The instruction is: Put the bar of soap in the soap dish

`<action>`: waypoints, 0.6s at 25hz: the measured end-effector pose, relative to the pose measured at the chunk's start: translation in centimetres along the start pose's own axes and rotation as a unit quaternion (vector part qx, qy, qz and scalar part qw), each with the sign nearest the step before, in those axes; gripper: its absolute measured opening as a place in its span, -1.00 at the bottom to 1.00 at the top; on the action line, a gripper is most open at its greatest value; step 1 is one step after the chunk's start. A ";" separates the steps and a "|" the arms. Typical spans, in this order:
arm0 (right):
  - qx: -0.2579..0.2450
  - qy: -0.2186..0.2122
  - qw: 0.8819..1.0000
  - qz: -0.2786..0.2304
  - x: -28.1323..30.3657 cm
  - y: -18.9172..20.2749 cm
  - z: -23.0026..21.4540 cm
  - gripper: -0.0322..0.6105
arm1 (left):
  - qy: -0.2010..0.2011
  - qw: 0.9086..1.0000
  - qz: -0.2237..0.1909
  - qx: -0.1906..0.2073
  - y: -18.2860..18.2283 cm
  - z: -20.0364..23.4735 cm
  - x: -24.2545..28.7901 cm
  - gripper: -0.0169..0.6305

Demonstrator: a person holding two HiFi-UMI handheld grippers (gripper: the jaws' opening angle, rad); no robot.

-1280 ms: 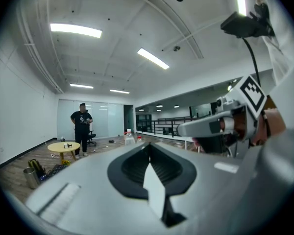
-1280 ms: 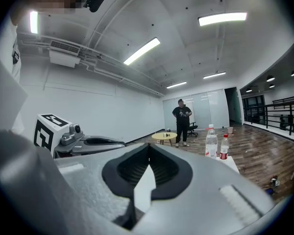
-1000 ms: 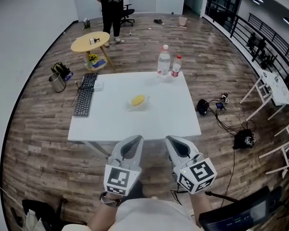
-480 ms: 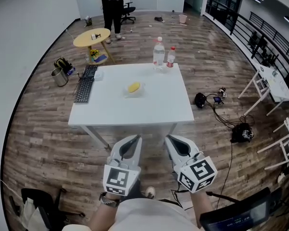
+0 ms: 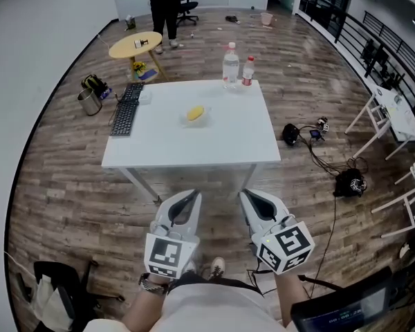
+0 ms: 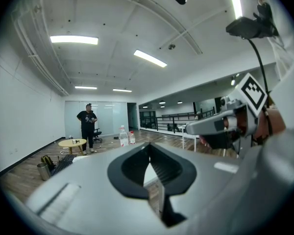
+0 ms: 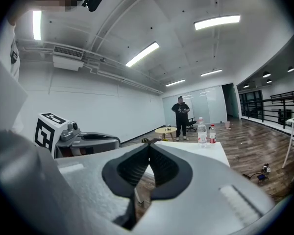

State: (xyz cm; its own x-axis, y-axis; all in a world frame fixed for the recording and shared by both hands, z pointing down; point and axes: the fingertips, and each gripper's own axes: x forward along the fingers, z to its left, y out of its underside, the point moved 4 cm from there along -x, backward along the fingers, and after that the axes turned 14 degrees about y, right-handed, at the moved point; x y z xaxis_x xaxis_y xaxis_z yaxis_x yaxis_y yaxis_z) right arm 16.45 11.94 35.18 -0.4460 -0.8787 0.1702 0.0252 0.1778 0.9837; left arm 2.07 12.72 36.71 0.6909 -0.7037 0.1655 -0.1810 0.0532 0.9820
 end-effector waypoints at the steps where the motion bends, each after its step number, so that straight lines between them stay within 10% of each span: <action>1: -0.002 0.003 1.000 0.001 -0.1 0.1 0.0 -0.89 | -0.002 1.000 -0.002 -0.004 -0.1 0.0 -0.1 -0.92; 15: 0.006 0.040 0.999 -0.020 -2.8 -0.7 3.3 -0.89 | 0.017 1.000 -0.022 0.011 0.3 -0.6 -5.0 -0.92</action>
State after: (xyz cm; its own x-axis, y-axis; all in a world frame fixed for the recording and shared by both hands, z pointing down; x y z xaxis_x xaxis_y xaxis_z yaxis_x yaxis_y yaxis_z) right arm 14.70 15.71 33.88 -0.3731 -0.9179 0.1348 -0.0032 0.1466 0.9892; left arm -0.99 16.65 36.28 0.7215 -0.6809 0.1258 -0.1656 0.0068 0.9862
